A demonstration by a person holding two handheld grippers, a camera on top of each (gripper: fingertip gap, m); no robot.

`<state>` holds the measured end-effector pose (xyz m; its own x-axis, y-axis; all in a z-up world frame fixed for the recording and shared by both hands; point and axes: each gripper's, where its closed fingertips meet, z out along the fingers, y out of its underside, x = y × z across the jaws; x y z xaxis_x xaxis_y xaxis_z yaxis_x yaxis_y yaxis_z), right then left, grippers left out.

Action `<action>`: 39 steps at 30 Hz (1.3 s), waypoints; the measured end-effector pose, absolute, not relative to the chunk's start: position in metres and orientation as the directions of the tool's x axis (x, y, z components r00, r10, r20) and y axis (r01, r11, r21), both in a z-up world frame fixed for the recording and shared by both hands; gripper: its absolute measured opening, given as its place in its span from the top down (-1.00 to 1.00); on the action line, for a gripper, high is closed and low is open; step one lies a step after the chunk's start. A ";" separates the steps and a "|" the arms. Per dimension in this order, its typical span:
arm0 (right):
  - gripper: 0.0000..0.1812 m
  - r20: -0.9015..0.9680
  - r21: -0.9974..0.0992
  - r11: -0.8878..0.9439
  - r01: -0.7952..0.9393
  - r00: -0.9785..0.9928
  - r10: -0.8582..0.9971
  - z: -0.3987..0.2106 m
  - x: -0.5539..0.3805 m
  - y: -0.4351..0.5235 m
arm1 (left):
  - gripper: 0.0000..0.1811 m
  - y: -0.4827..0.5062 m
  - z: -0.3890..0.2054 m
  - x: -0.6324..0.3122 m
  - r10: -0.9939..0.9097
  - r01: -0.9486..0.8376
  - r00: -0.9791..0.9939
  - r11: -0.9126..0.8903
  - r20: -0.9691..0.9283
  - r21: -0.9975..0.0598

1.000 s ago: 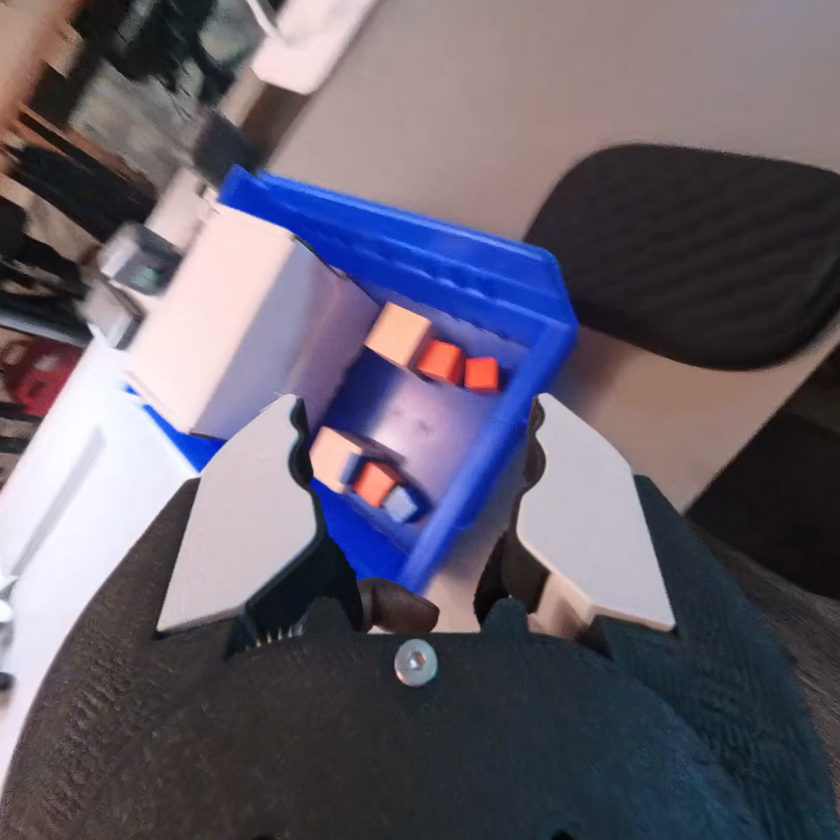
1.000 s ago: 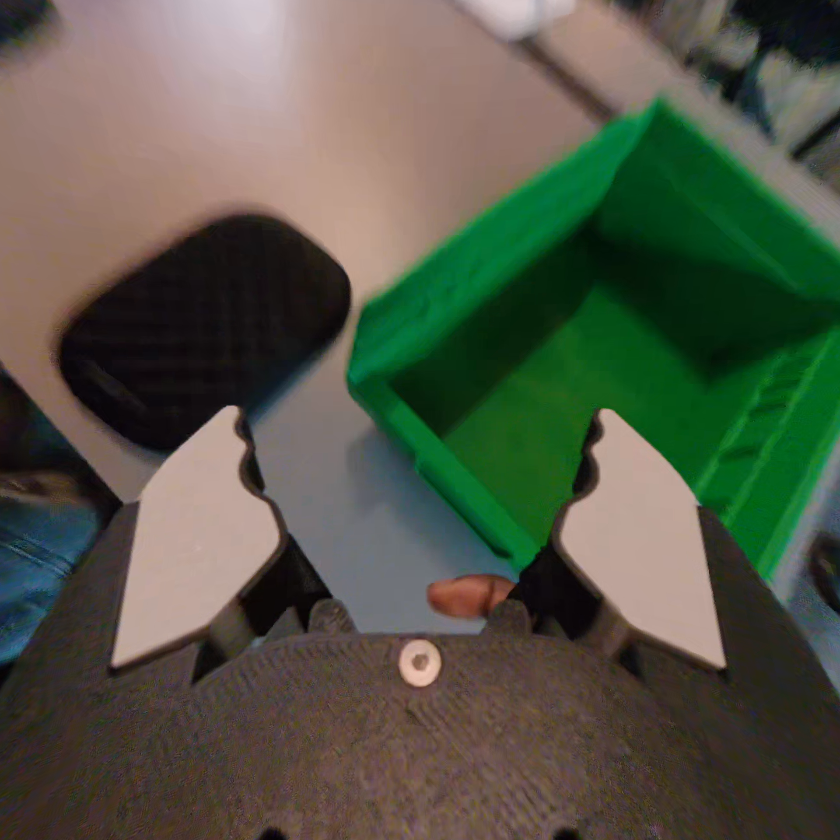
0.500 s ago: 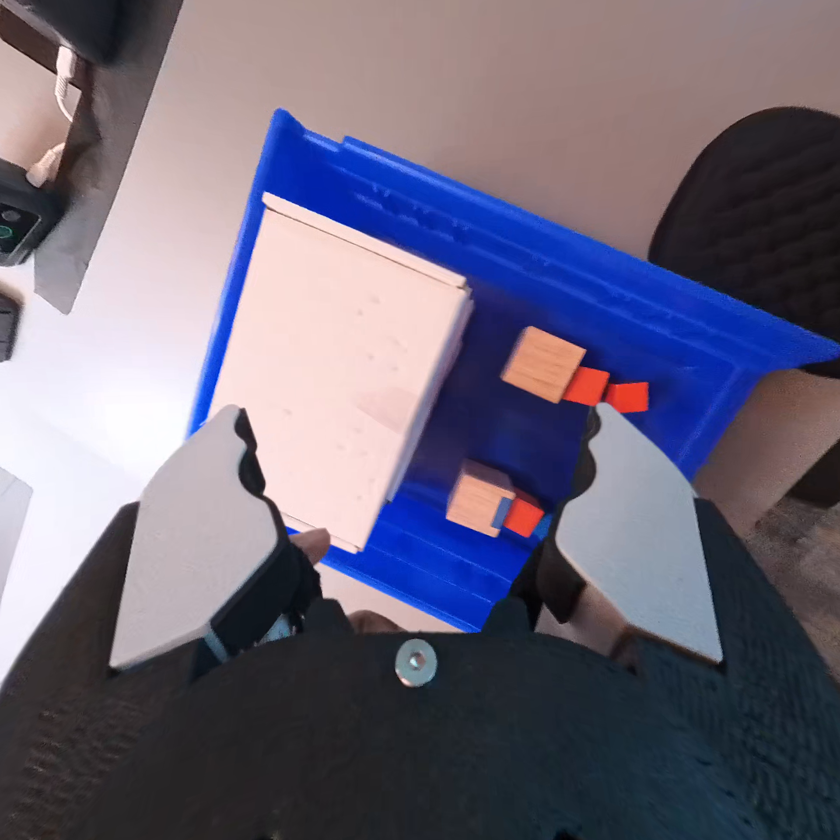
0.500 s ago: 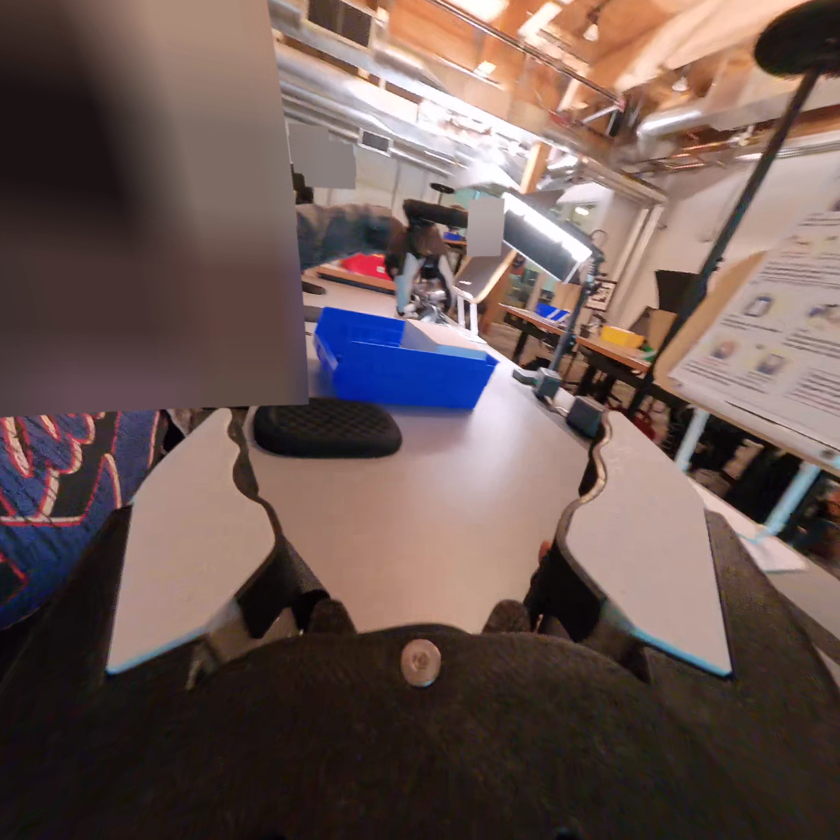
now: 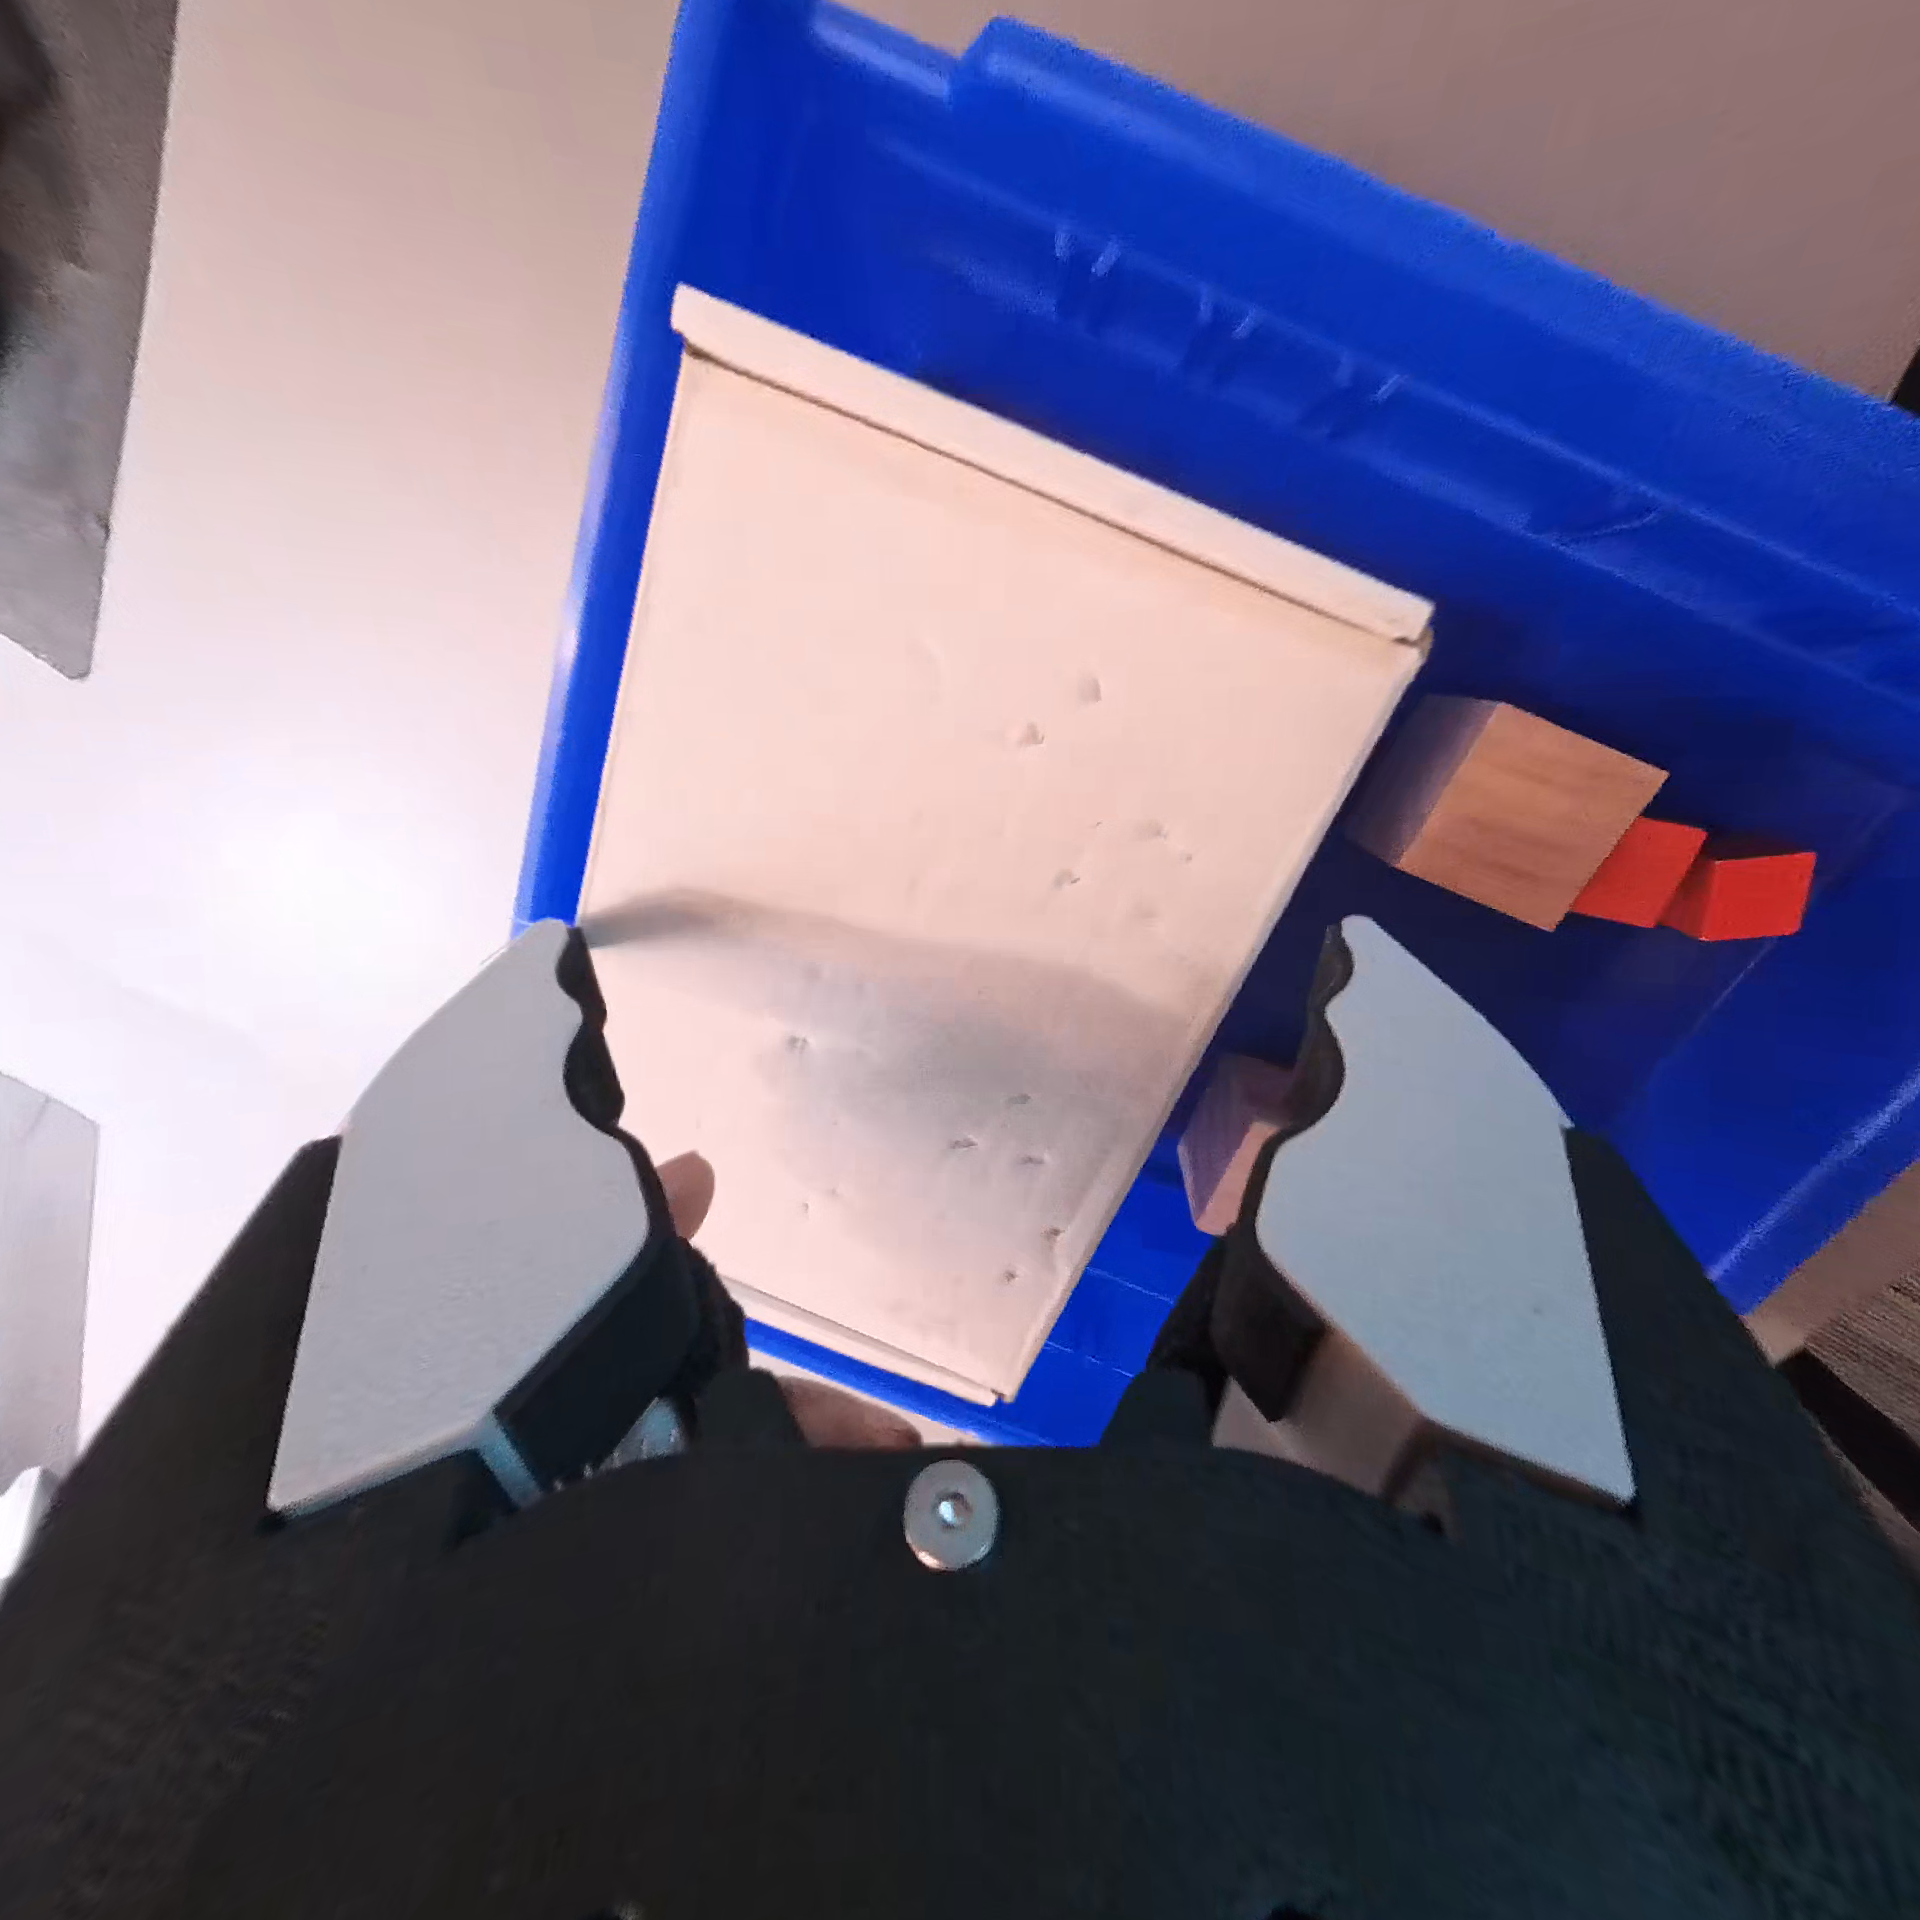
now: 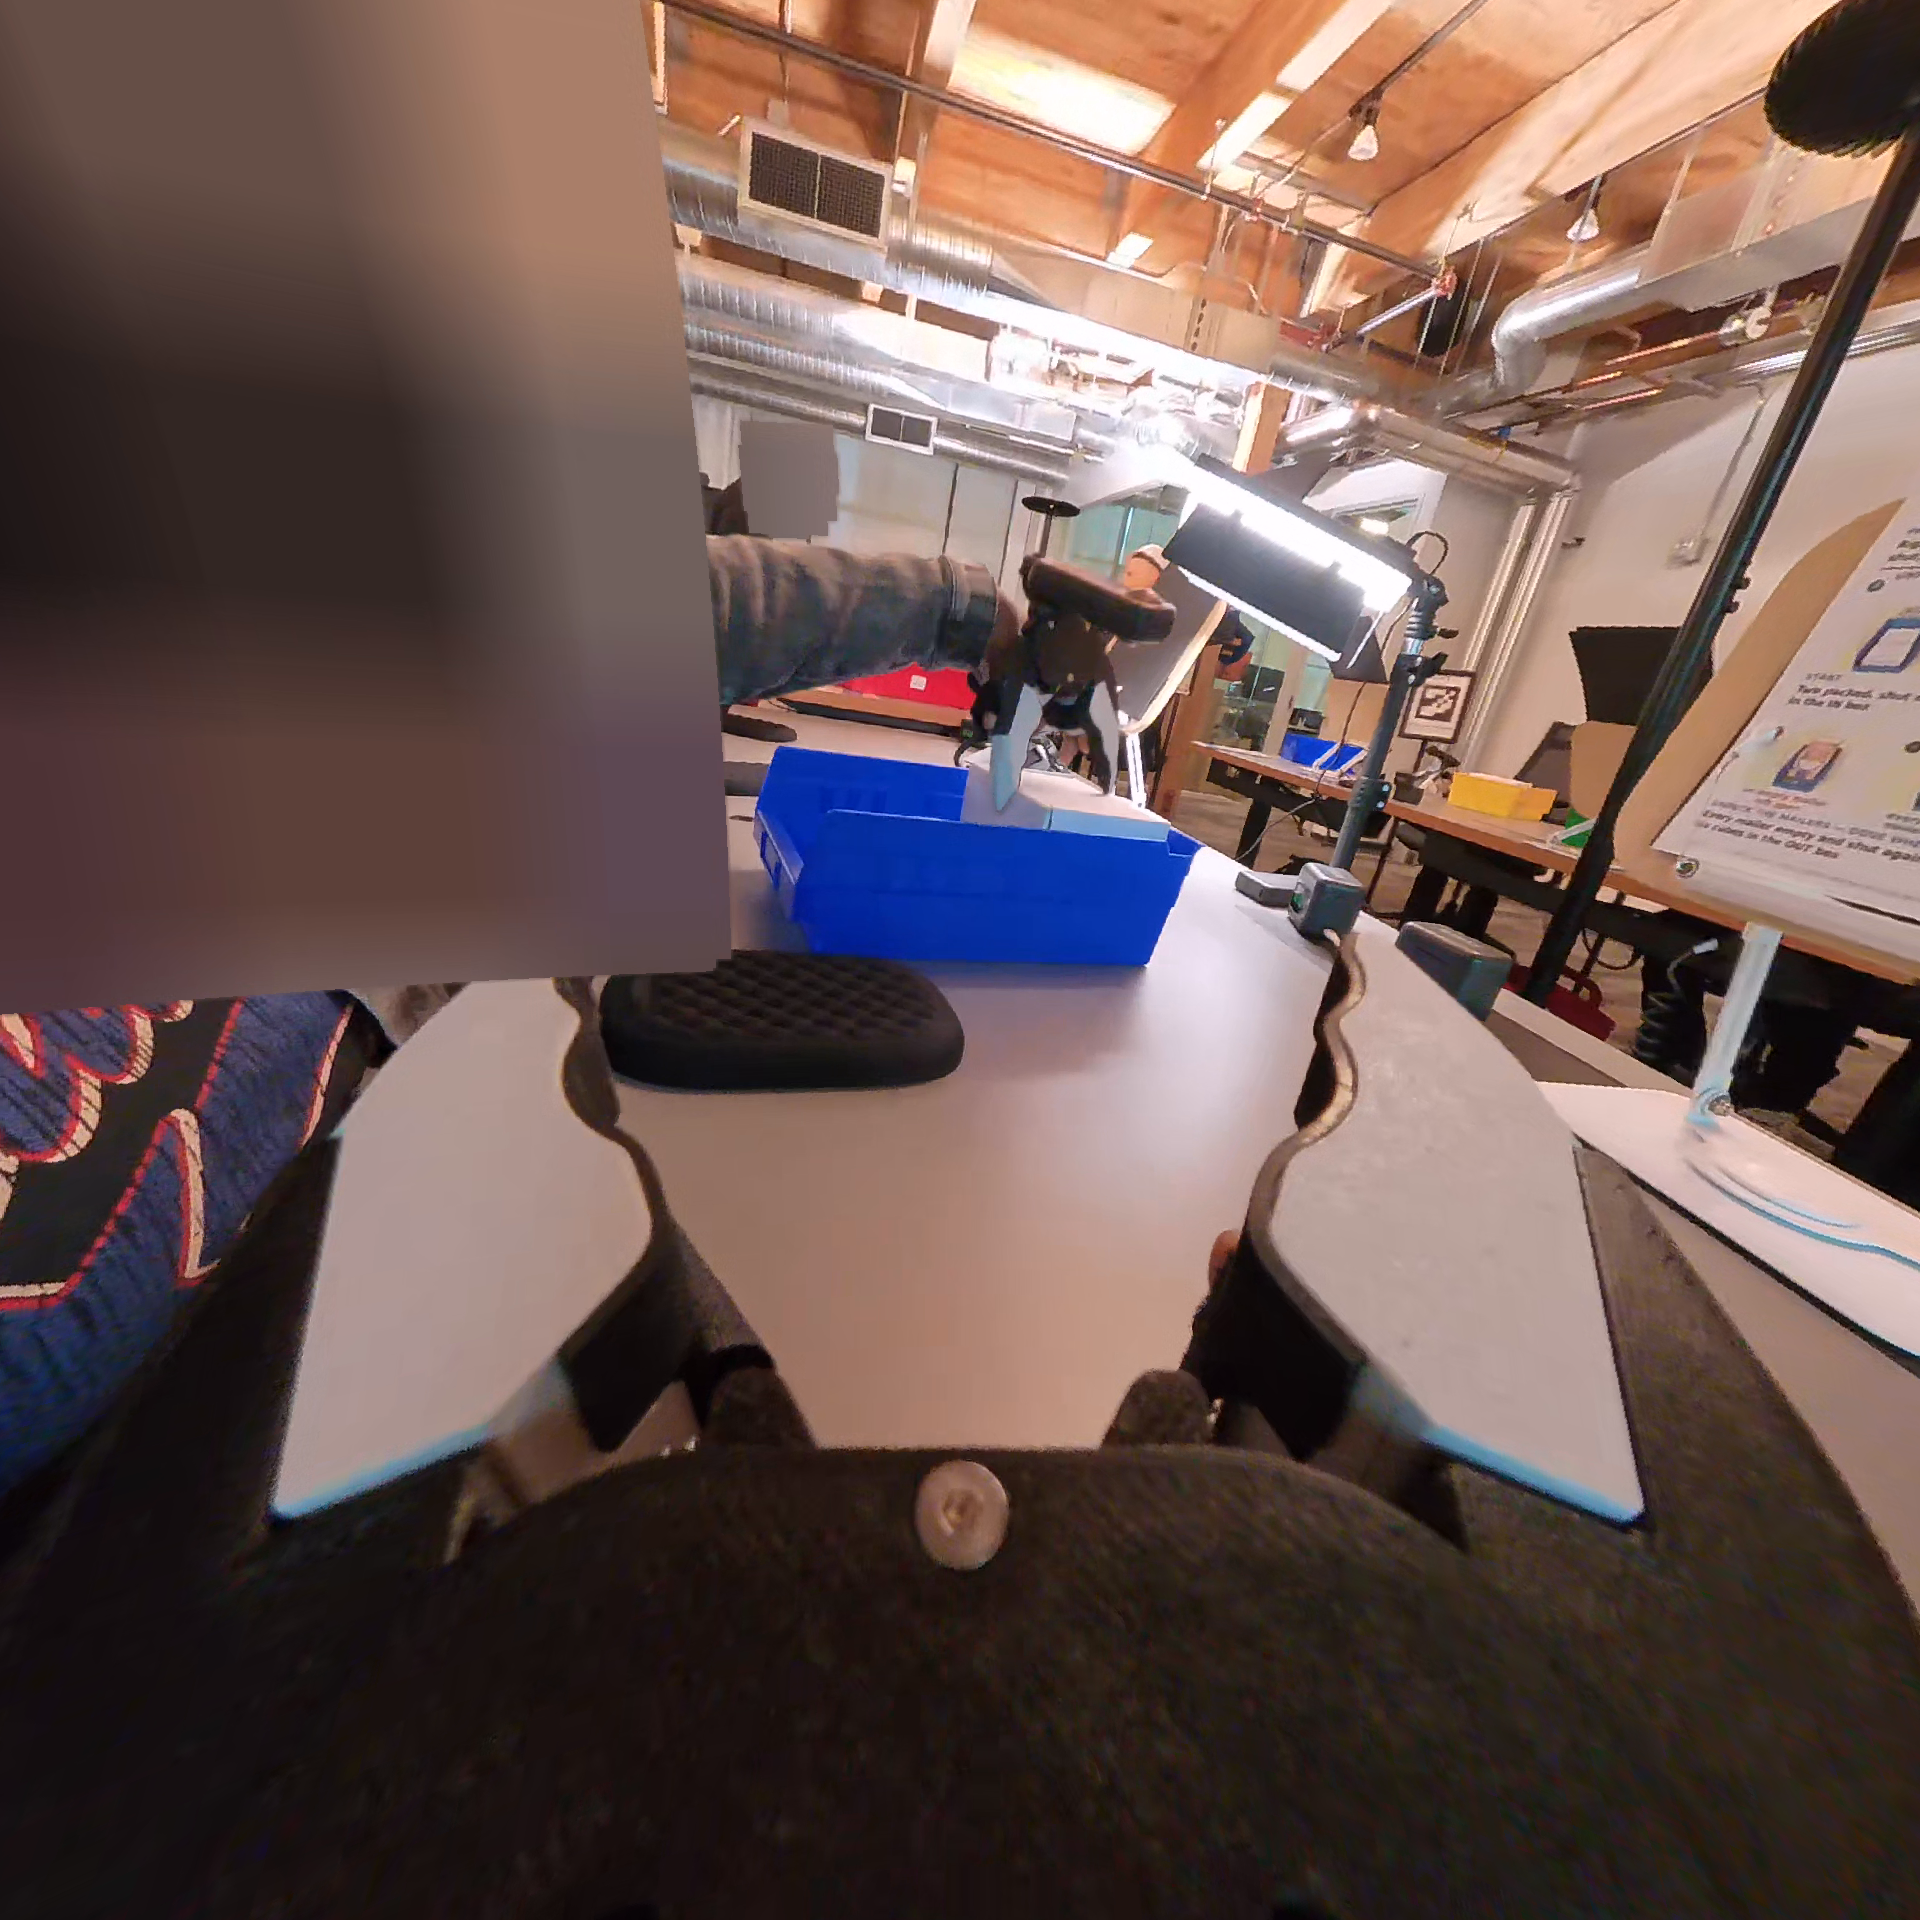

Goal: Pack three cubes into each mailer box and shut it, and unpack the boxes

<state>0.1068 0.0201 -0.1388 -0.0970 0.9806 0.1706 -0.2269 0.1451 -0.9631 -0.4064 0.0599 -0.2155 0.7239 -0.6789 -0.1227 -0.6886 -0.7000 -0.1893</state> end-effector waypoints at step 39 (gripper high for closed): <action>-0.38 0.152 -0.971 0.132 -0.198 -0.090 0.984 -0.151 0.103 0.027 | -0.32 0.048 -0.214 -0.413 -0.721 -0.734 0.676 -0.677 -0.151 -0.049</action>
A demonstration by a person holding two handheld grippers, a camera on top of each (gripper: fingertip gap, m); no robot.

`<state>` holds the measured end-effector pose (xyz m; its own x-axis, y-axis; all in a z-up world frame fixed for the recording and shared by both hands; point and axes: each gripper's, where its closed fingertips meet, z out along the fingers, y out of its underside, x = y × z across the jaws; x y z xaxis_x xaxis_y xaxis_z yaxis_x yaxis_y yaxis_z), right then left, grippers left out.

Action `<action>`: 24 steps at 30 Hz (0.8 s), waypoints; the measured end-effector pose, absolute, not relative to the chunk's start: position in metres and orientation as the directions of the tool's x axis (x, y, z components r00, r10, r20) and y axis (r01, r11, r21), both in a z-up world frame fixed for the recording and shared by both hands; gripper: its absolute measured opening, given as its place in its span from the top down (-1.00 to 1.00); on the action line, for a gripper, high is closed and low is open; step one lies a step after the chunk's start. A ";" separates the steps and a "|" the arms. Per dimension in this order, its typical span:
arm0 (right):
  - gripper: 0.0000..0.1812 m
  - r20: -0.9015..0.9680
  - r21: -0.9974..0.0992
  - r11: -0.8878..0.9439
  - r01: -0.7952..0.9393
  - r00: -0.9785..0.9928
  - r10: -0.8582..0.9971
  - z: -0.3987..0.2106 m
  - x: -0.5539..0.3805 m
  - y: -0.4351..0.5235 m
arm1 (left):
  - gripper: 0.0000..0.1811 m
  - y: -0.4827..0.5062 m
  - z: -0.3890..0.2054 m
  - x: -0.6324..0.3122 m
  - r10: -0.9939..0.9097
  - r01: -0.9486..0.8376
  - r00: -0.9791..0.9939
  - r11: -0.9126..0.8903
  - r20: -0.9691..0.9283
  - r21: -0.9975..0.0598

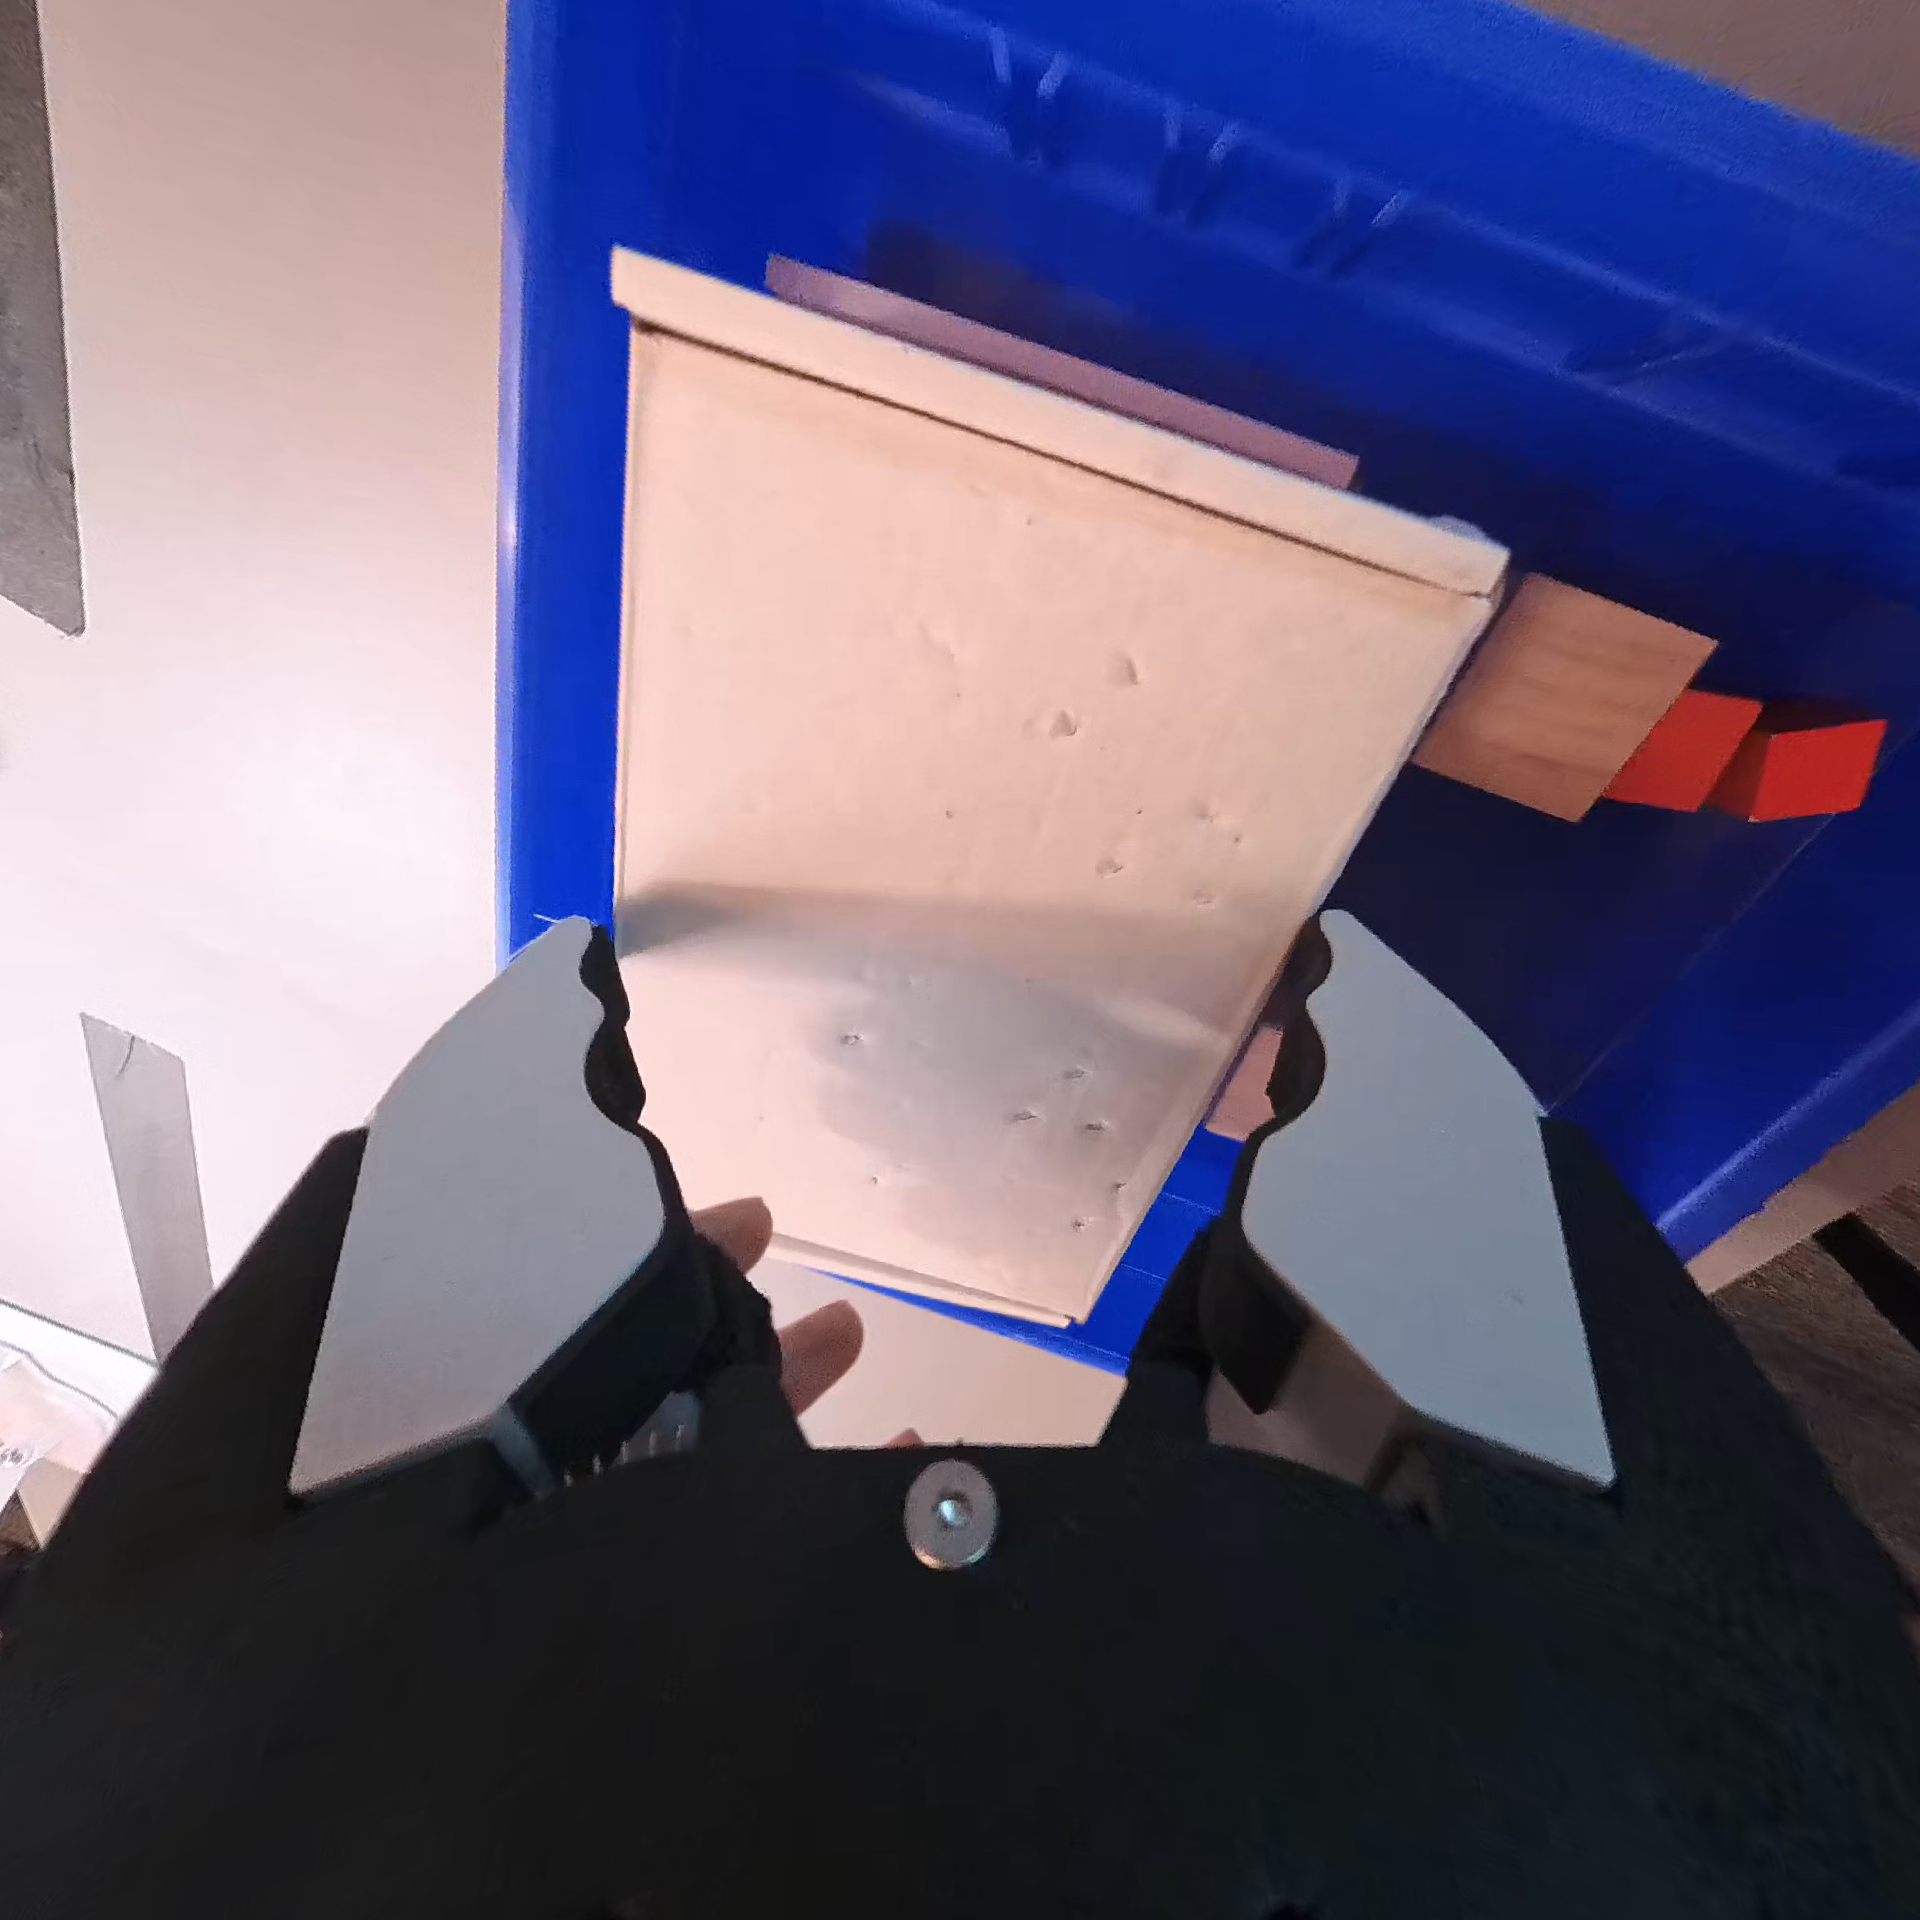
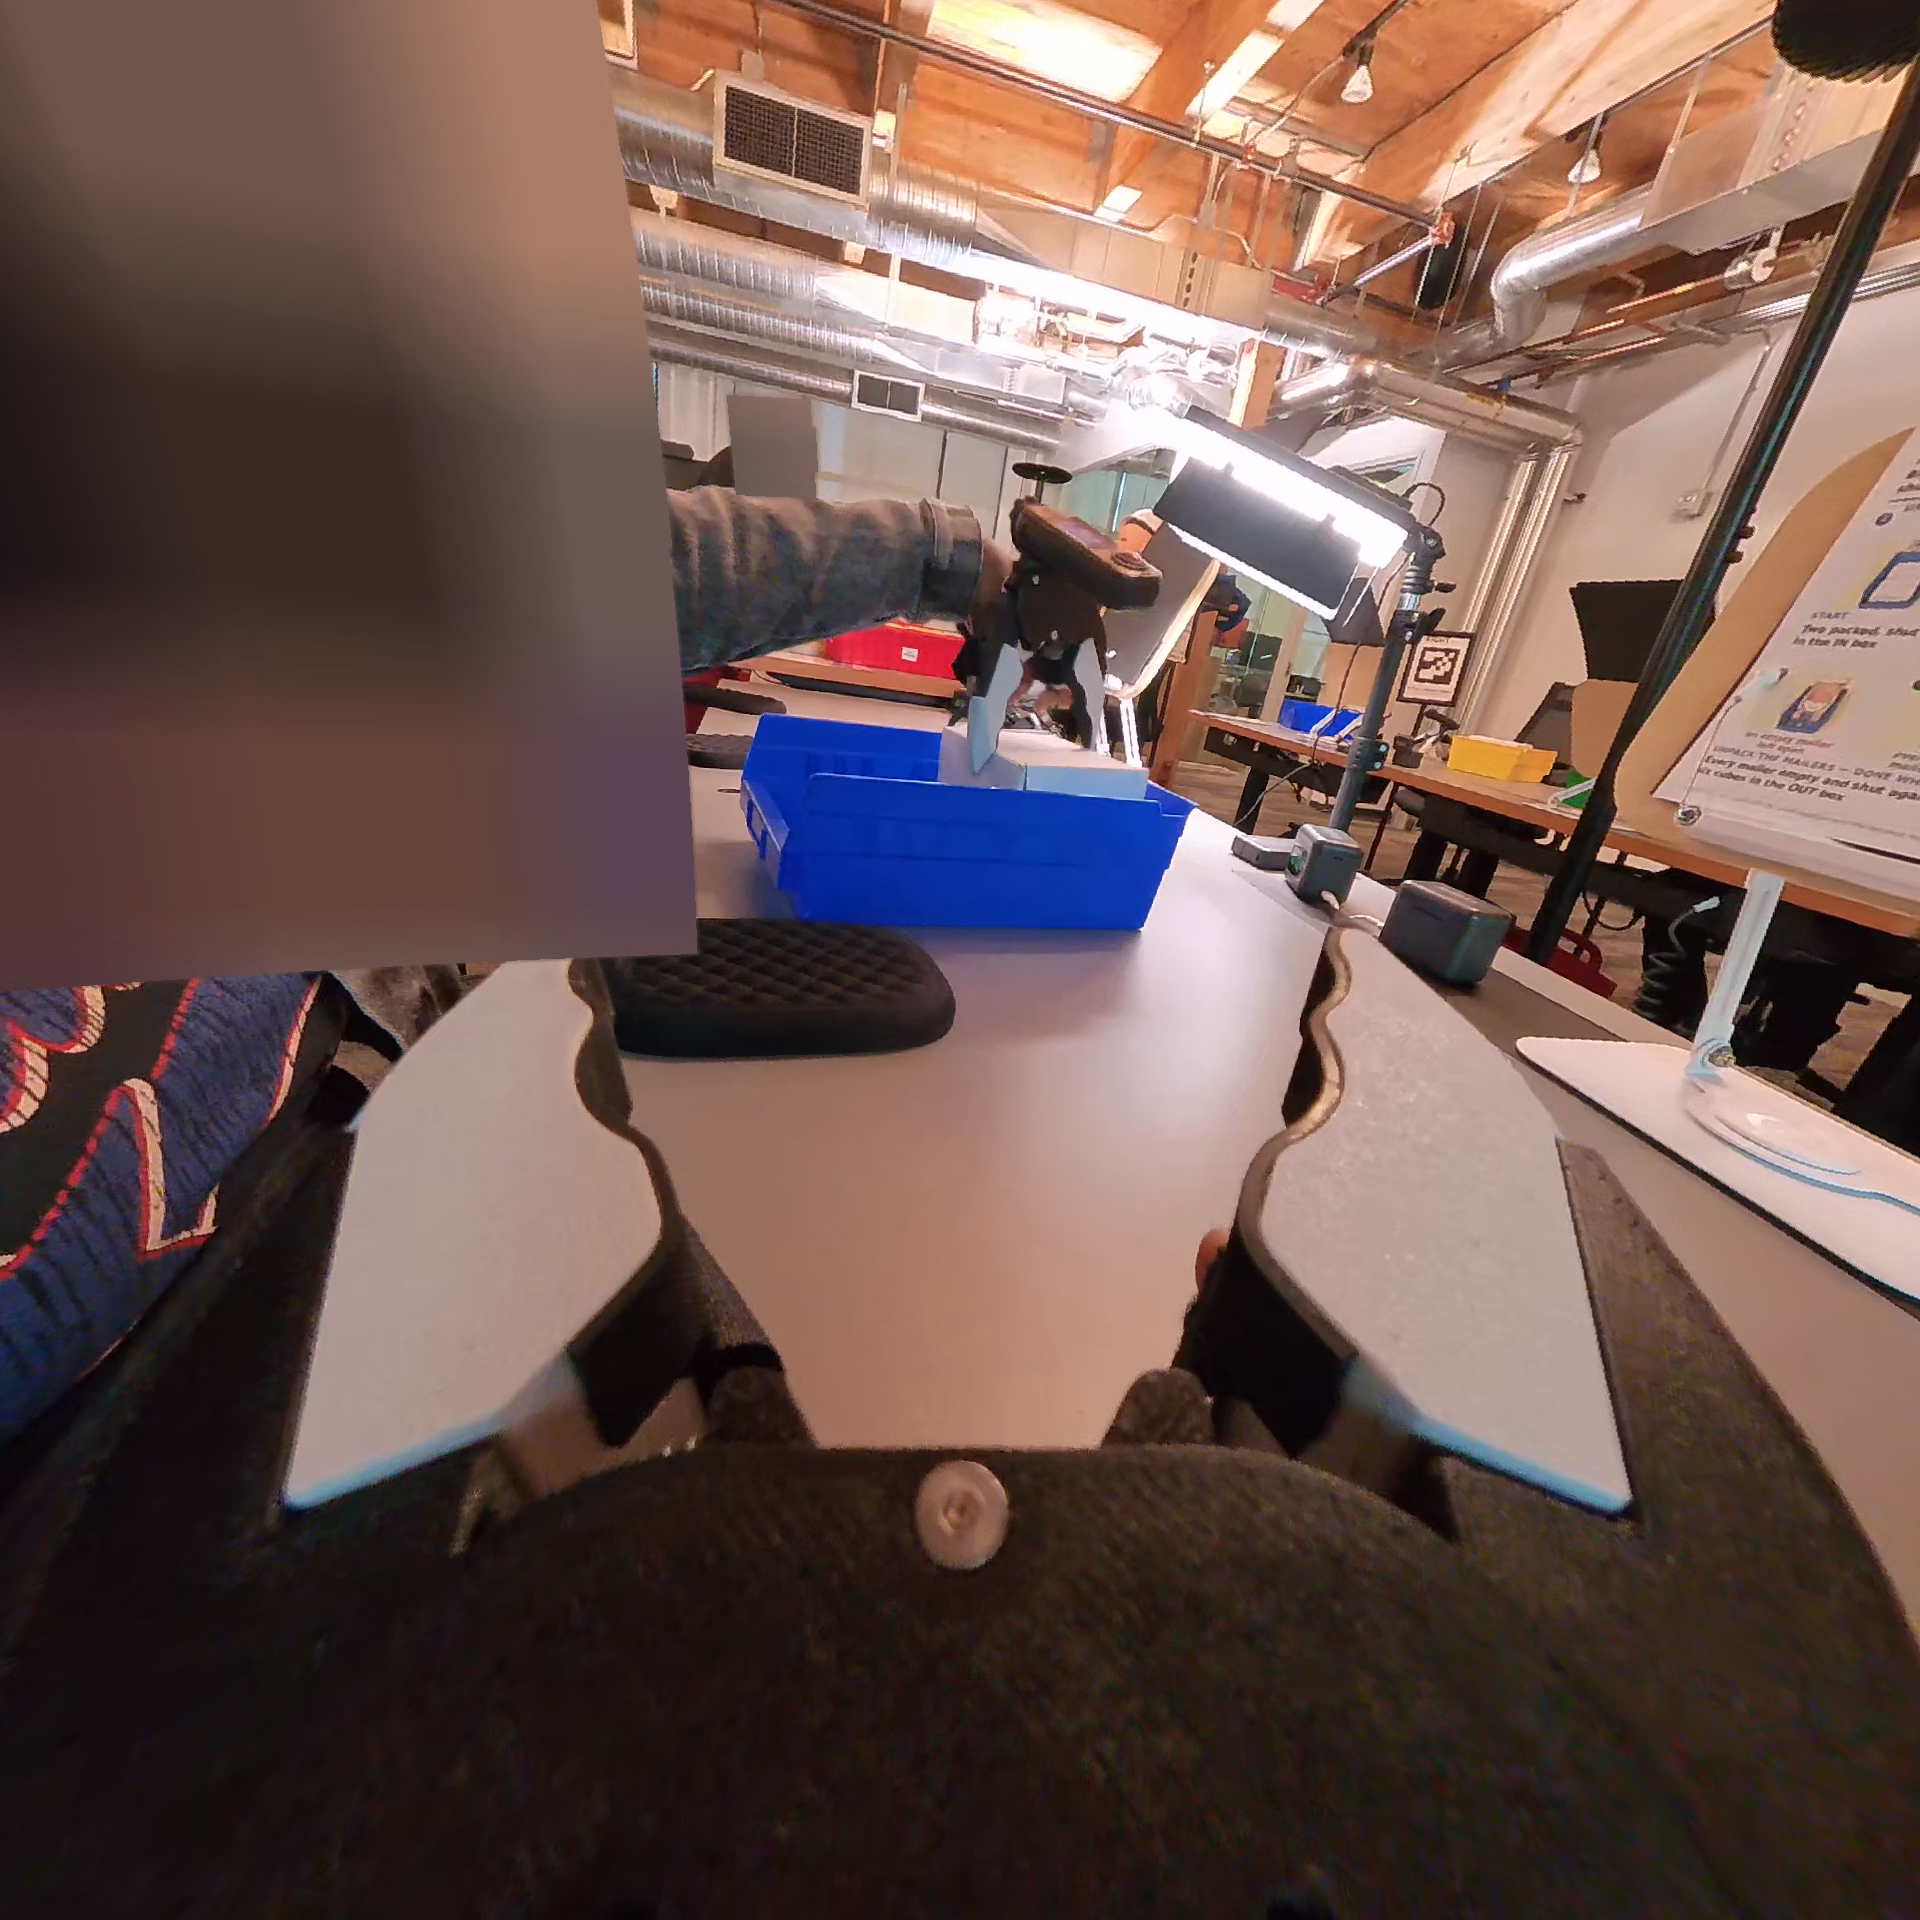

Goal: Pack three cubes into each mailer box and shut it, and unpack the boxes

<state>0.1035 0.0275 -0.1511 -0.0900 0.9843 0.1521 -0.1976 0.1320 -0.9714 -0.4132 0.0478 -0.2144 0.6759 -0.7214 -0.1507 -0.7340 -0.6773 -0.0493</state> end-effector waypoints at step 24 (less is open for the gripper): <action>-0.38 0.171 -0.982 0.159 -0.107 -0.115 0.979 -0.171 0.092 0.022 | -0.30 0.089 -0.145 -0.187 -0.898 -0.932 0.321 -0.356 -0.300 0.067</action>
<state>0.0925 0.0219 -0.1707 -0.1146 0.9786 0.1707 -0.1066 0.1587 -0.9815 -0.1867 0.0886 -0.1445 0.3213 -0.8983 -0.2996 -0.9323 -0.3556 0.0666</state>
